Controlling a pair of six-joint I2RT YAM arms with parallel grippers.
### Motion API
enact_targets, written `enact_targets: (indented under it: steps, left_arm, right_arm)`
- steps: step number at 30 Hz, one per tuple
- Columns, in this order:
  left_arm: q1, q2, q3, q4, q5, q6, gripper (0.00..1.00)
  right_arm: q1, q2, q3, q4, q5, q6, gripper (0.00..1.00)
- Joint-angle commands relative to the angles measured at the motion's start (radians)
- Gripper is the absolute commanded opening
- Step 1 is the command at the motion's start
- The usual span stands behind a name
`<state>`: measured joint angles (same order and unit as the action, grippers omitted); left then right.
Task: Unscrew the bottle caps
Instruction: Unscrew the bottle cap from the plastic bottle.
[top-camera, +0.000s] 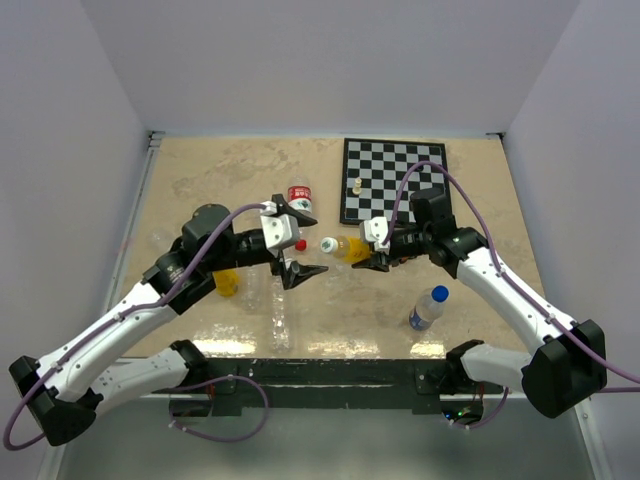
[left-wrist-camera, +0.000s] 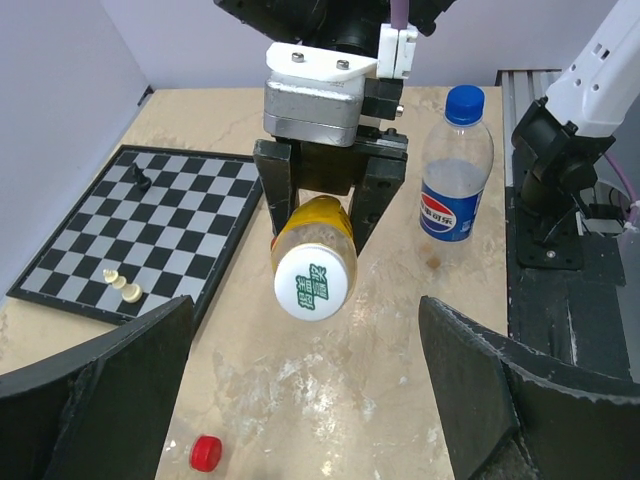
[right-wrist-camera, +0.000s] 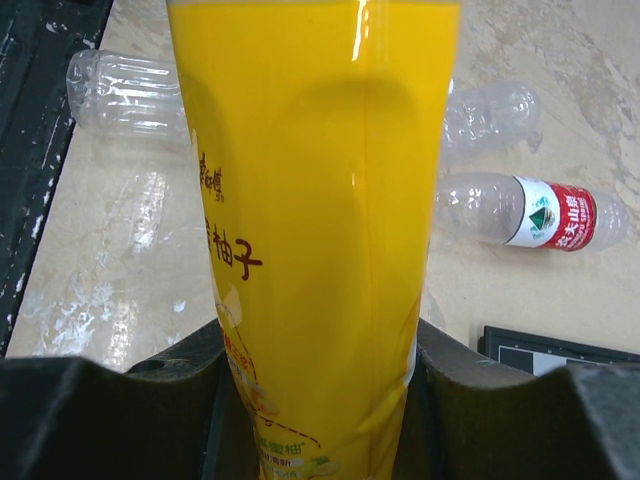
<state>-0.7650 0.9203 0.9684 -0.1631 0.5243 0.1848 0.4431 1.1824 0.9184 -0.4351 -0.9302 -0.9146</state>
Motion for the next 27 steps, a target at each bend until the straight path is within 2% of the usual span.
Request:
enact_targets:
  steps: [1, 14, 16, 19, 23, 26, 27]
  left_arm:
    - [0.001, 0.032, -0.007, 0.105, 0.054, 0.041, 0.98]
    - [0.003, 0.068, -0.005, 0.126, 0.089, 0.053, 0.74]
    - [0.003, 0.074, -0.002, 0.125, 0.100, 0.053, 0.65]
    - [0.001, 0.084, 0.003, 0.119, 0.106, 0.048, 0.39]
    - [0.003, 0.107, 0.016, 0.099, 0.120, 0.047, 0.28]
    - [0.003, 0.124, 0.032, 0.089, 0.121, 0.024, 0.01]
    - [0.003, 0.127, 0.033, 0.089, 0.109, -0.001, 0.00]
  right_arm:
    - [-0.001, -0.024, 0.036, -0.002, -0.019, -0.020, 0.00]
    - [-0.001, -0.024, 0.037, -0.008, -0.022, -0.023, 0.00]
    - [-0.001, -0.024, 0.037, -0.008, -0.022, -0.024, 0.00]
    - [-0.001, -0.023, 0.037, -0.010, -0.021, -0.024, 0.00]
    - [-0.001, -0.023, 0.037, -0.008, -0.018, -0.026, 0.00]
    - [-0.001, -0.020, 0.037, -0.008, -0.013, -0.026, 0.00]
    - [-0.001, -0.018, 0.037, -0.004, -0.007, -0.021, 0.00]
